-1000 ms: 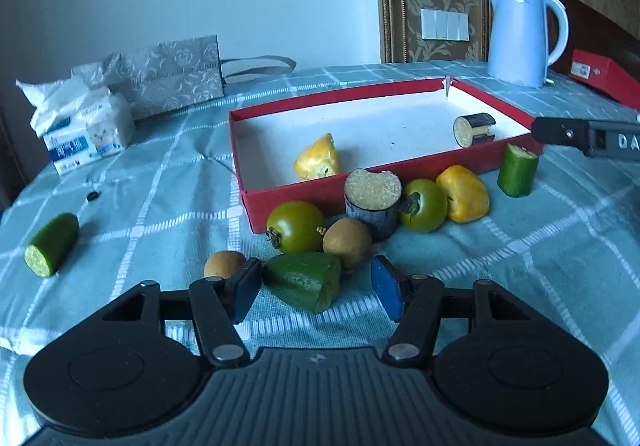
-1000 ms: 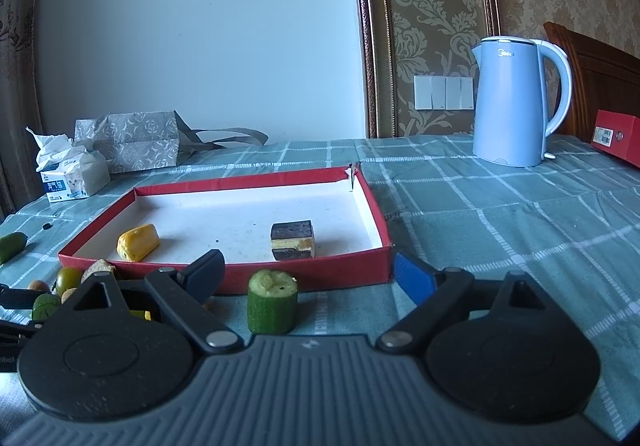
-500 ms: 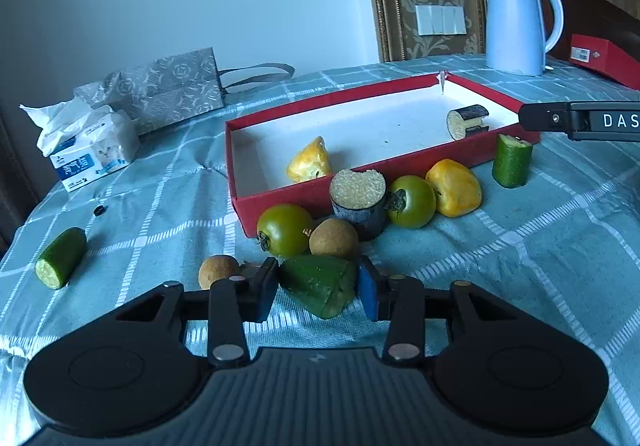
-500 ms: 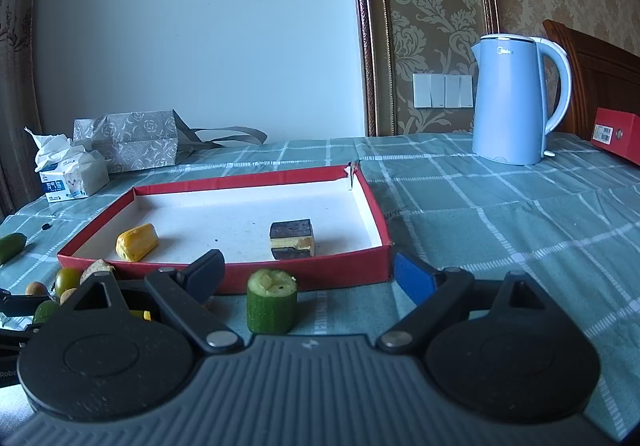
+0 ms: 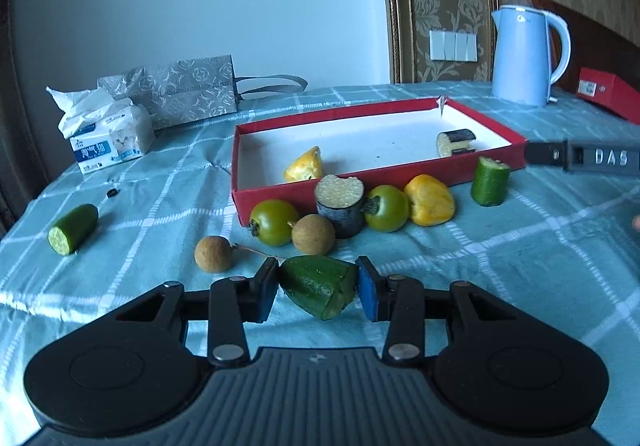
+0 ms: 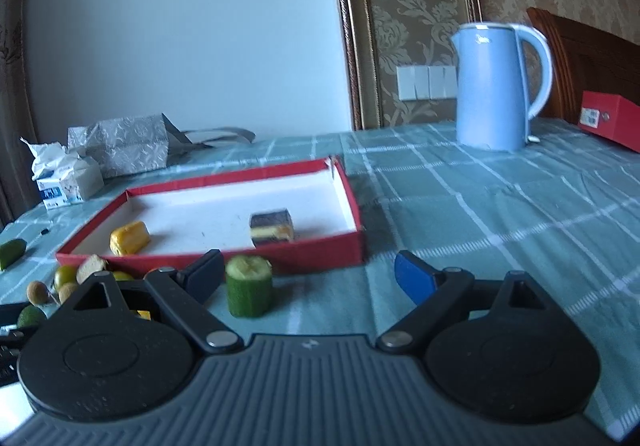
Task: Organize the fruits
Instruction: 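Close left tool on green pepper piece while right tool closes on cucumber chunk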
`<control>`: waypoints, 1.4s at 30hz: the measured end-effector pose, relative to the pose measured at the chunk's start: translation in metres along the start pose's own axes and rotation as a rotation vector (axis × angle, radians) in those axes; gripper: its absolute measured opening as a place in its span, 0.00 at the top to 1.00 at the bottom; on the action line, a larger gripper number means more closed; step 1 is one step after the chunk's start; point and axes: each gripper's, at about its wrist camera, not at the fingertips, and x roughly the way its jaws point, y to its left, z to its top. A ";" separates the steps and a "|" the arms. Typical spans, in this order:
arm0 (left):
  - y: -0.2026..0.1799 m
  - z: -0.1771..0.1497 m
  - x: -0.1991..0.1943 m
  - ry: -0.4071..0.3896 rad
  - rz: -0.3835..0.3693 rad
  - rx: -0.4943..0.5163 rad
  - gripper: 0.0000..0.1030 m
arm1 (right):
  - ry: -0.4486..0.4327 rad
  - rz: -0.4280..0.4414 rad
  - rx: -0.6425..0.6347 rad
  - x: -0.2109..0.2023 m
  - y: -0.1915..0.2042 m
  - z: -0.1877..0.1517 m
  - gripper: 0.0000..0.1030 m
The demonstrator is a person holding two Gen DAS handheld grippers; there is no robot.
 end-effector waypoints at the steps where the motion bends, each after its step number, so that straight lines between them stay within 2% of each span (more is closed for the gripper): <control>1: 0.000 0.000 -0.001 -0.002 -0.003 -0.006 0.61 | 0.011 0.002 0.005 0.000 -0.002 -0.002 0.11; 13: 0.008 -0.005 -0.003 -0.006 -0.035 -0.060 0.61 | 0.048 0.032 -0.072 0.009 0.015 -0.001 0.16; 18: 0.009 -0.006 -0.003 -0.008 -0.044 -0.067 0.61 | 0.070 0.049 -0.082 0.020 0.022 0.002 0.21; 26: 0.008 -0.006 -0.002 -0.009 -0.060 -0.070 0.61 | 0.106 0.048 -0.134 0.037 0.035 0.005 0.38; 30: 0.009 -0.006 -0.002 -0.008 -0.065 -0.076 0.61 | 0.119 0.041 -0.139 0.042 0.038 0.005 0.38; 34: 0.010 -0.006 -0.002 -0.005 -0.069 -0.081 0.61 | 0.141 0.036 -0.136 0.048 0.039 0.006 0.50; 37: 0.010 -0.006 -0.002 -0.004 -0.065 -0.084 0.61 | 0.161 0.044 -0.124 0.052 0.038 0.006 0.54; 41: 0.011 -0.005 -0.003 -0.004 -0.065 -0.094 0.61 | 0.166 0.075 -0.117 0.053 0.039 0.005 0.70; 42: 0.010 -0.005 -0.003 -0.005 -0.064 -0.095 0.61 | 0.164 0.076 -0.119 0.052 0.040 0.005 0.70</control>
